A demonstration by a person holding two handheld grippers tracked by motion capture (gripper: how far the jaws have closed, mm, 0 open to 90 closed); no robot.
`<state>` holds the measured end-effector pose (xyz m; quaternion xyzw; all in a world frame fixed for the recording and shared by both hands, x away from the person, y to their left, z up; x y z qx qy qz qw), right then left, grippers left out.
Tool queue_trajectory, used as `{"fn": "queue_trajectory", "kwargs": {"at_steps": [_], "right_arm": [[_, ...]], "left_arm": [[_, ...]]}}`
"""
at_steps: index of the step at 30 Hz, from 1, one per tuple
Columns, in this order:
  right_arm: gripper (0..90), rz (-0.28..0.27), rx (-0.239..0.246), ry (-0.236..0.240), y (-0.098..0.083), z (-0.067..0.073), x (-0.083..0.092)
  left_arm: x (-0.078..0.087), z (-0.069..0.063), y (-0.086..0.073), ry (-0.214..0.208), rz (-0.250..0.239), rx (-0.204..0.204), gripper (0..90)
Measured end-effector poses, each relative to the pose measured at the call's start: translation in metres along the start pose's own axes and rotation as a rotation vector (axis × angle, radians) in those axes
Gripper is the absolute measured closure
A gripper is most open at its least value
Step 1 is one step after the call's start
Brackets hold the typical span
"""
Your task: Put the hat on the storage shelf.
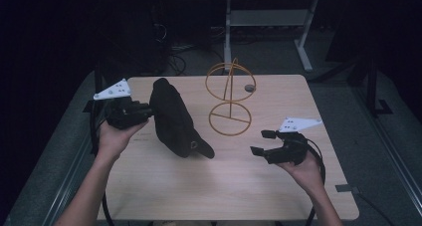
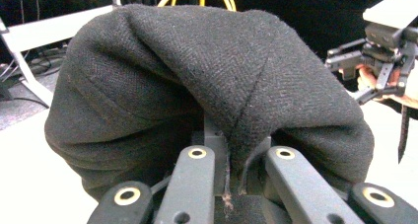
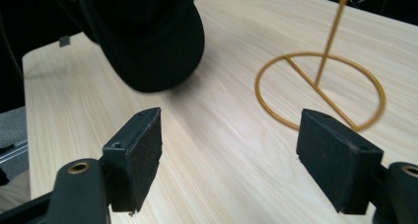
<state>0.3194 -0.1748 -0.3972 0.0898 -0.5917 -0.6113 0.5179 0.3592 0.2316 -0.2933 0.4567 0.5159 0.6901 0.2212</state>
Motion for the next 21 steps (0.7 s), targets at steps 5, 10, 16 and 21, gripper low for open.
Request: {"fn": "queue_trajectory", "kwargs": {"at_steps": [5,10,16,21], "right_arm": [[24.9,0.005,-0.018,-0.025,-0.012,-0.009,0.009],[24.7,-0.002,-0.038,-0.045,-0.020,-0.017,0.018],[24.8,-0.008,-0.060,-0.067,-0.027,-0.026,0.026],[24.7,-0.018,-0.077,-0.072,-0.029,-0.033,0.029]], "left_arm": [[-0.001,0.009,0.008,0.005,0.003,0.013,85.2],[-0.004,0.019,0.017,0.014,0.016,0.015,85.2],[-0.010,0.030,0.032,0.026,0.031,0.013,85.2],[-0.016,0.039,0.046,0.026,0.033,0.010,85.2]]}}
Point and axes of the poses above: each handheld gripper's, and its own axes: x roughly backward along the jaws, y roughly out of its top, z roughly to its left, the point moved 3 cm from there along -x, roughly forward along the jaws, and after that the axes turned 9 degrees about -x, right-handed, at the moved point
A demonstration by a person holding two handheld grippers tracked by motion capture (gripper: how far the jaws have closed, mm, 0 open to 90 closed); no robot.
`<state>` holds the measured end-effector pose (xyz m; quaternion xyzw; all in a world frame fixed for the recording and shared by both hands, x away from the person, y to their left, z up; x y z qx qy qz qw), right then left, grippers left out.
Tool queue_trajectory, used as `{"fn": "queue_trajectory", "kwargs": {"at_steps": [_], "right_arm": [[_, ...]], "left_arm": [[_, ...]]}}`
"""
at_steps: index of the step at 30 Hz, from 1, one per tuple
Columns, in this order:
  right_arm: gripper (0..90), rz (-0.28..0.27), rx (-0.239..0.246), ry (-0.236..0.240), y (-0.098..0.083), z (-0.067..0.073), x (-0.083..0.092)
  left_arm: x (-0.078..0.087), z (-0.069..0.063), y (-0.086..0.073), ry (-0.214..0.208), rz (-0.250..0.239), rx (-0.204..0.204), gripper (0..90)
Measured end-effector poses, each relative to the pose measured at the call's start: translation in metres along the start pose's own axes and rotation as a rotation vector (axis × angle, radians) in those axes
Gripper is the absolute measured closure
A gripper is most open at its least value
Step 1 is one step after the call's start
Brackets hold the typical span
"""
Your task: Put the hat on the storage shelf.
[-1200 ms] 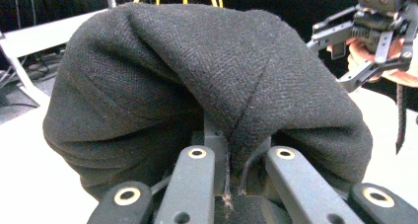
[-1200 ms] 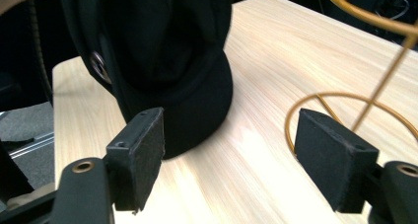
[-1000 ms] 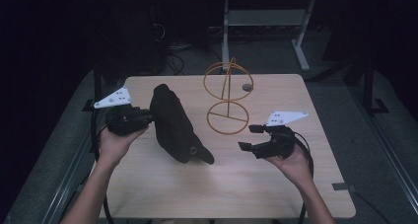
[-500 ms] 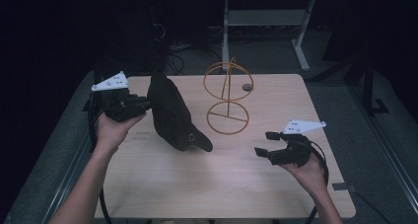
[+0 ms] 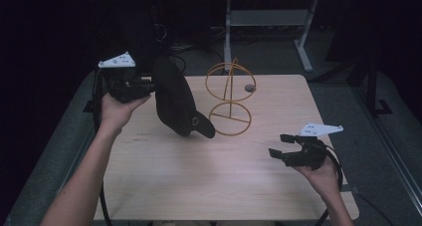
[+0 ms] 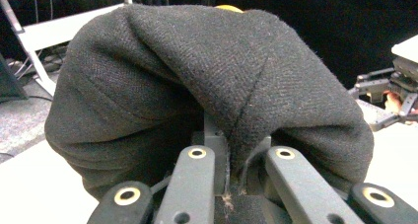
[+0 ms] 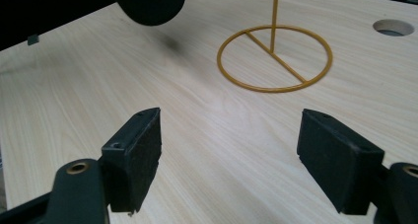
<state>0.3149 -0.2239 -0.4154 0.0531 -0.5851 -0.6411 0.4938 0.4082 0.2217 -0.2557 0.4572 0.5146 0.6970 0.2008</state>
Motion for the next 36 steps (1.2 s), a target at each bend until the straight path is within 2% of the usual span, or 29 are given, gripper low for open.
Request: {"fn": "queue_trajectory", "kwargs": {"at_steps": [9,19,26,30,36], "right_arm": [[24.3,-0.019,-0.031,-0.001,0.000,-0.010,0.006],[24.4,-0.062,-0.063,-0.014,0.002,-0.020,0.012],[24.4,-0.083,-0.080,-0.022,0.002,-0.026,0.017],[24.4,-0.087,-0.083,-0.024,0.002,-0.028,0.017],[24.4,-0.092,-0.091,-0.025,0.002,-0.031,0.018]], "left_arm": [[-0.018,0.013,0.027,-0.007,0.002,0.002,85.2],[-0.041,0.018,0.068,-0.006,0.037,-0.049,85.2],[-0.064,0.014,0.097,-0.027,0.022,-0.057,85.2],[-0.085,0.009,0.109,-0.041,0.043,-0.073,85.1],[-0.113,0.002,0.122,-0.060,0.110,-0.086,84.8]]}}
Point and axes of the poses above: each handheld gripper's, and its own axes: x roughly backward along the jaws, y roughly out of its top, z roughly to its left, the point moved 3 cm from there along -x, roughly forward along the jaws, and after that the axes turned 9 degrees about -x, right-handed, at the moved point
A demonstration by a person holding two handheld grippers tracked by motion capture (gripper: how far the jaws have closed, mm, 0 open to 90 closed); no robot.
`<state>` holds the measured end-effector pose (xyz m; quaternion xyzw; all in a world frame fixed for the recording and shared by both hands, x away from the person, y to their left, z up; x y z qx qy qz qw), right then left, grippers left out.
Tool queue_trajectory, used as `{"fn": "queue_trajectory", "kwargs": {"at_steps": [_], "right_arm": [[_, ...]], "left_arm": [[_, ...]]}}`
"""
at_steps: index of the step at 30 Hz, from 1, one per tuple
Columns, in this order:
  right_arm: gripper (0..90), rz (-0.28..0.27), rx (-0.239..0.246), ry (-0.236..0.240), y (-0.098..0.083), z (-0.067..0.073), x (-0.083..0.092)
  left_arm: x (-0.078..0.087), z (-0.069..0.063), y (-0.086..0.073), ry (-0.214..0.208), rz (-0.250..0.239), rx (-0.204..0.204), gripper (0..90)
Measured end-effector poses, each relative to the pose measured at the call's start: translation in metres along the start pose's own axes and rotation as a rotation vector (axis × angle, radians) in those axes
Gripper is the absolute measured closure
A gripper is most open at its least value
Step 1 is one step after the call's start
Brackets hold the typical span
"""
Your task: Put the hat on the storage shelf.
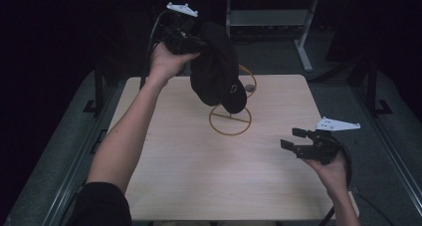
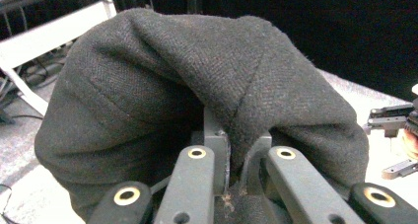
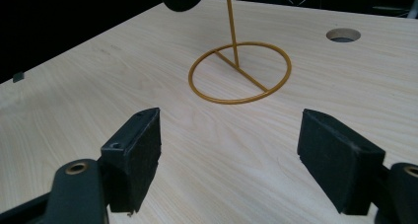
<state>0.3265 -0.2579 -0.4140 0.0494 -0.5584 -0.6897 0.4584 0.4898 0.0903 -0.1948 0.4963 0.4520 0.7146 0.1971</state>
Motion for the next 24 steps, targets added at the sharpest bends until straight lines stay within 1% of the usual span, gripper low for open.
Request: {"fn": "queue_trajectory", "kwargs": {"at_steps": [2,3,5,7,9,11,12,14,15,16,17,18,19,20,21,23,24], "right_arm": [[24.4,-0.007,-0.004,0.000,0.000,-0.001,0.001],[24.4,-0.010,-0.006,0.000,0.000,-0.002,0.002],[24.4,-0.013,-0.010,0.000,-0.001,-0.002,0.003],[24.4,-0.014,-0.009,0.008,-0.001,-0.002,0.003],[24.4,-0.010,-0.009,0.011,-0.001,-0.002,0.003],[24.5,-0.004,-0.006,0.013,-0.001,-0.002,0.001],[24.8,-0.003,-0.008,0.015,-0.001,-0.001,0.001],[24.9,0.003,-0.001,0.016,-0.001,-0.001,0.000],[25.2,0.006,-0.001,0.020,-0.001,-0.001,-0.001],[25.2,0.007,0.001,0.023,-0.001,0.000,-0.002],[25.2,0.015,-0.003,0.023,-0.002,0.000,-0.002],[25.2,0.018,-0.001,0.025,-0.002,0.001,-0.003],[25.2,0.023,-0.001,0.026,-0.003,0.002,-0.004],[25.2,0.029,0.001,0.025,-0.003,0.002,-0.004],[25.1,0.032,0.004,0.024,-0.003,0.002,-0.004],[25.1,0.036,0.007,0.021,-0.004,0.002,-0.004],[25.1,0.040,0.005,0.020,-0.004,0.001,-0.005]], "left_arm": [[-0.007,0.000,0.003,-0.012,0.016,-0.004,84.7],[-0.010,0.000,0.004,-0.018,0.021,0.007,84.7],[-0.018,0.000,0.005,-0.017,0.029,0.015,84.7],[-0.026,-0.001,0.005,-0.031,0.036,0.026,84.6],[-0.035,-0.002,0.005,-0.036,0.045,0.048,84.5],[-0.044,-0.002,0.006,-0.036,0.037,0.071,83.7],[-0.051,-0.003,0.007,-0.033,0.024,0.098,82.2],[-0.066,-0.004,0.010,-0.035,0.022,0.129,77.3],[-0.071,-0.004,0.009,-0.031,0.028,0.132,76.2],[-0.079,-0.005,0.009,-0.041,0.037,0.139,77.9],[-0.085,-0.006,0.008,-0.045,0.053,0.134,77.8],[-0.089,-0.007,0.007,-0.037,0.069,0.129,76.8],[-0.092,-0.007,0.007,-0.036,0.079,0.122,74.3],[-0.092,-0.008,0.006,-0.044,0.082,0.115,74.0],[-0.092,-0.009,0.006,-0.041,0.083,0.107,74.1],[-0.090,-0.011,0.006,-0.032,0.085,0.071,74.0],[-0.089,-0.011,0.006,-0.033,0.089,0.063,74.1]]}}
Point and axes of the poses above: each handheld gripper's, and its own axes: x roughly backward along the jaws, y roughly out of its top, z roughly to its left, the point moved 3 cm from there along -x, roughly forward along the jaws, and after that the axes turned 9 degrees about -x, right-handed, at the moved point
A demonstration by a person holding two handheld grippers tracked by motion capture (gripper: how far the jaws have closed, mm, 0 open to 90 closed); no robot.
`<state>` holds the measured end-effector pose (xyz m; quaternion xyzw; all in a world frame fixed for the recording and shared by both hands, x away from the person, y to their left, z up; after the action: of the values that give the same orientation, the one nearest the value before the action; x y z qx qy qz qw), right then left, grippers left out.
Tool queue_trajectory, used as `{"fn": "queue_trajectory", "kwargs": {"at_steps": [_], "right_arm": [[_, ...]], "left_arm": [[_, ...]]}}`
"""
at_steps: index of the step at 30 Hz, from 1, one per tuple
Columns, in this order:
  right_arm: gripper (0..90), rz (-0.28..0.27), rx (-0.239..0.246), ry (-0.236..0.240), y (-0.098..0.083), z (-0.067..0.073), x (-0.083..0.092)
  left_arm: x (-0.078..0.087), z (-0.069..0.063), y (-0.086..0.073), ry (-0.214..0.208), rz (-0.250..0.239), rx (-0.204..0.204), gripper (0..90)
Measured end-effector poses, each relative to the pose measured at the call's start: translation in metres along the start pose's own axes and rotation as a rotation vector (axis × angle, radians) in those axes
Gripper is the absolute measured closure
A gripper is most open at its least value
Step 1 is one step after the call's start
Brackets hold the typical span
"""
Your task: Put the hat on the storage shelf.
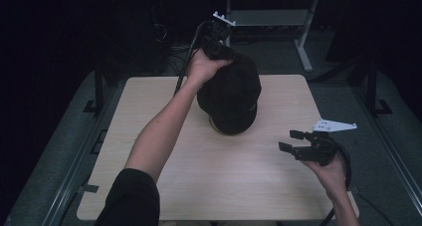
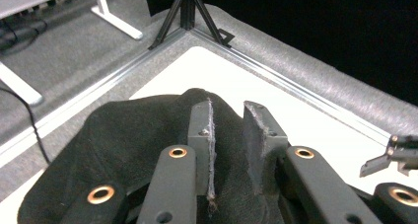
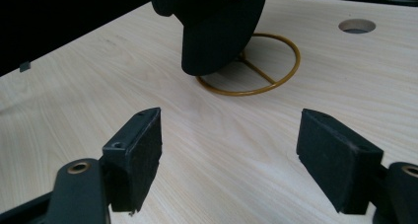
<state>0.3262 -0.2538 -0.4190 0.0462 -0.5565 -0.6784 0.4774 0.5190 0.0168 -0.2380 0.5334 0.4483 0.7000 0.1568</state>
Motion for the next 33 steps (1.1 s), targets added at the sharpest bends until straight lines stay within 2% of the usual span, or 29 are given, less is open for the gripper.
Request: {"fn": "queue_trajectory", "kwargs": {"at_steps": [12,14,19,22,26,33], "right_arm": [[23.8,0.018,0.011,-0.034,-0.006,0.000,-0.004],[23.8,0.021,0.011,-0.038,-0.007,0.000,-0.005],[23.7,0.035,0.013,-0.043,-0.011,0.000,-0.009],[22.8,0.042,0.005,-0.053,-0.012,-0.001,-0.011],[22.8,0.039,0.007,-0.062,-0.013,-0.001,-0.011],[22.8,0.035,0.014,-0.072,-0.015,0.000,-0.011]], "left_arm": [[0.021,0.000,-0.013,0.032,-0.008,-0.008,70.0],[0.025,0.001,-0.016,0.031,-0.022,0.004,68.7],[0.036,0.003,-0.021,0.034,-0.014,0.000,65.2],[0.042,0.003,-0.023,0.049,-0.027,0.008,63.3],[0.049,0.004,-0.032,0.046,-0.042,0.031,61.9],[0.058,0.006,-0.050,0.063,-0.026,0.040,60.9]]}}
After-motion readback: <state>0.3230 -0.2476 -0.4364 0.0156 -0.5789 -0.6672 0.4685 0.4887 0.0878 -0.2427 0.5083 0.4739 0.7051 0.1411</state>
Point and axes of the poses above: each handheld gripper's, and its own axes: x roughly backward along the jaws, y roughly out of its top, z roughly to its left, the point moved 3 cm from there along -x, roughly forward along the jaws, and after that the axes turned 9 degrees about -x, right-handed, at the moved point
